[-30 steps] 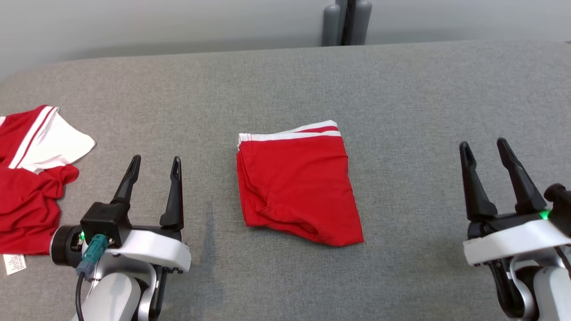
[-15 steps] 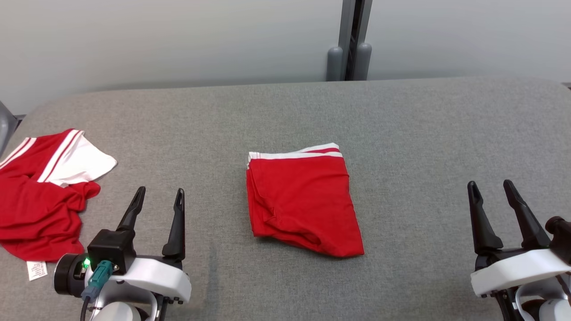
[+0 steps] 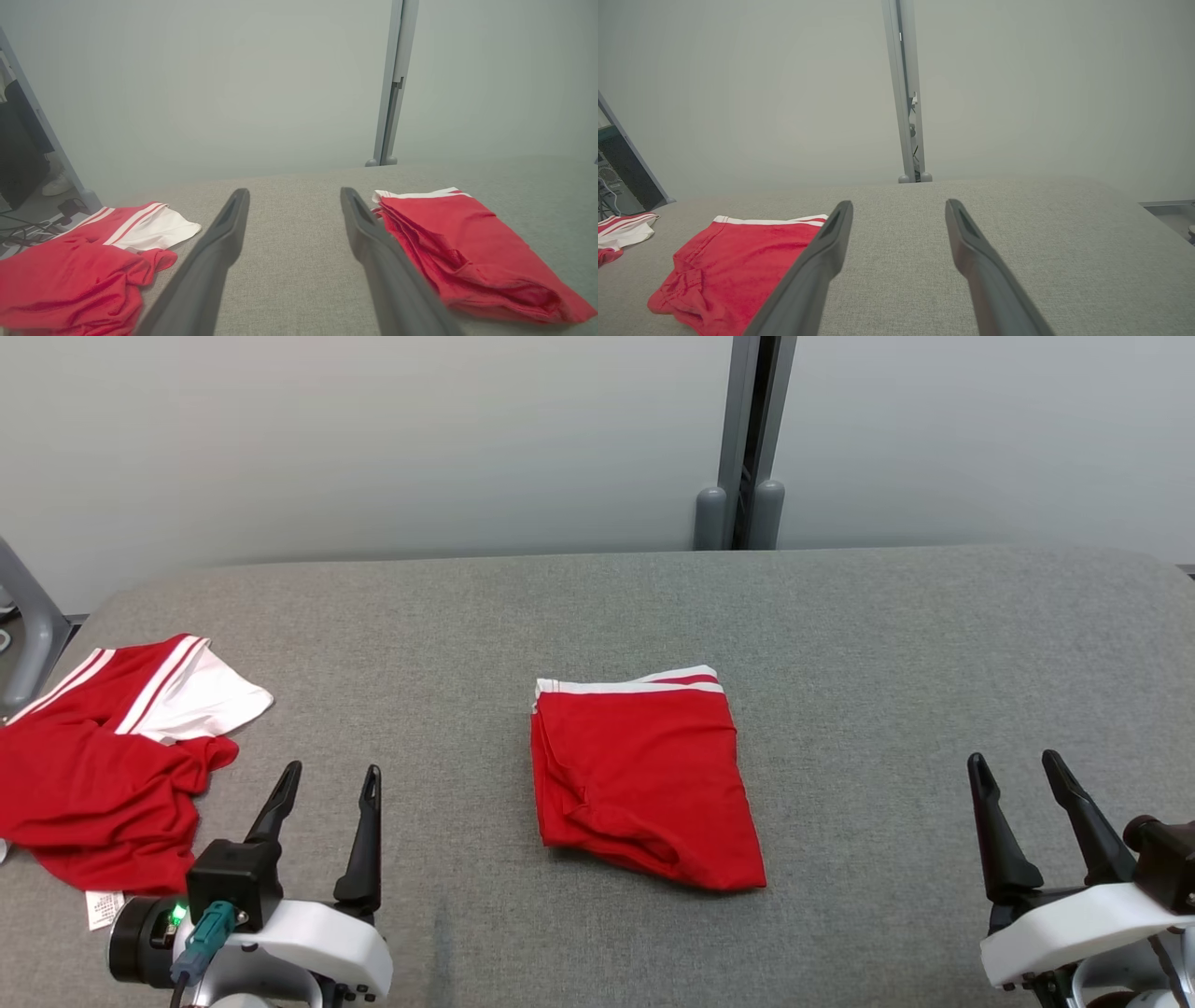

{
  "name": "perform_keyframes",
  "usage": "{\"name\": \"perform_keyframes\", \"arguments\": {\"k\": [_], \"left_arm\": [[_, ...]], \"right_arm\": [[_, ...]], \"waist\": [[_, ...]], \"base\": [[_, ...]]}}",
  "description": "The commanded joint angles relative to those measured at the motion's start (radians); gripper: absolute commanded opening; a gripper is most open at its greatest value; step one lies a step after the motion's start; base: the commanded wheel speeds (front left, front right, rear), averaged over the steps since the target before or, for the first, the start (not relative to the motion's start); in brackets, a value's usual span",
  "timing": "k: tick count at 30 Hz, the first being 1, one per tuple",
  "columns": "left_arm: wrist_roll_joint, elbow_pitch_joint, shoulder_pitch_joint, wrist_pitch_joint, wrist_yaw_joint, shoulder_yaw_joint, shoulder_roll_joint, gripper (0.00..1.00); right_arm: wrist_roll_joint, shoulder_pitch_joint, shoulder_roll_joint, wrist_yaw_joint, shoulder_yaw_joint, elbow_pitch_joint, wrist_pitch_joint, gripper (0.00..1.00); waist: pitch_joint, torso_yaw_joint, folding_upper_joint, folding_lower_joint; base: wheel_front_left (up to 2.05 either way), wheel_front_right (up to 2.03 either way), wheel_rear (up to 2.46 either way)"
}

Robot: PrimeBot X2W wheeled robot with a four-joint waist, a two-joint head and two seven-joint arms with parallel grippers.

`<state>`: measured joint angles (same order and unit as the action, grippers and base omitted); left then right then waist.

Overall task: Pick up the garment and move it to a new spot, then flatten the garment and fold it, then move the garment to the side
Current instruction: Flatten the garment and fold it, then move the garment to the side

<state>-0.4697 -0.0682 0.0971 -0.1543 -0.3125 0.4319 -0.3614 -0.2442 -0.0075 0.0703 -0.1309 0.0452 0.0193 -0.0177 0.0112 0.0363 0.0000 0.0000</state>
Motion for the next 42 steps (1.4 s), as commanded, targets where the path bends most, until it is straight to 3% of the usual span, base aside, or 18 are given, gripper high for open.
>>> {"name": "perform_keyframes", "arguments": {"k": [1,30,37,42], "left_arm": [[-0.007,-0.004,-0.005,-0.002,-0.005,-0.006,-0.008,1.00],[-0.014,-0.005,0.015,-0.008,-0.013,0.008,-0.011,1.00],[-0.003,0.002,0.055,-0.009,-0.006,0.019,0.001,1.00],[0.005,0.007,0.108,-0.025,0.004,0.035,0.026,1.00]], "right_arm": [[0.006,0.011,0.002,0.000,0.002,-0.002,0.005,1.00],[0.015,0.003,0.005,0.000,0.012,-0.012,0.027,1.00],[0.014,-0.017,0.025,0.000,0.022,-0.019,0.036,1.00],[0.007,-0.069,0.065,0.000,-0.018,0.002,0.074,1.00]], "waist": [[-0.002,0.000,0.0000,0.0000],[0.008,0.009,0.0000,0.0000],[0.048,0.043,0.0000,0.0000],[0.136,0.096,0.0000,0.0000]], "base": [[0.00,0.00,0.00],[0.00,0.00,0.00],[0.00,0.00,0.00],[0.00,0.00,0.00]]}}
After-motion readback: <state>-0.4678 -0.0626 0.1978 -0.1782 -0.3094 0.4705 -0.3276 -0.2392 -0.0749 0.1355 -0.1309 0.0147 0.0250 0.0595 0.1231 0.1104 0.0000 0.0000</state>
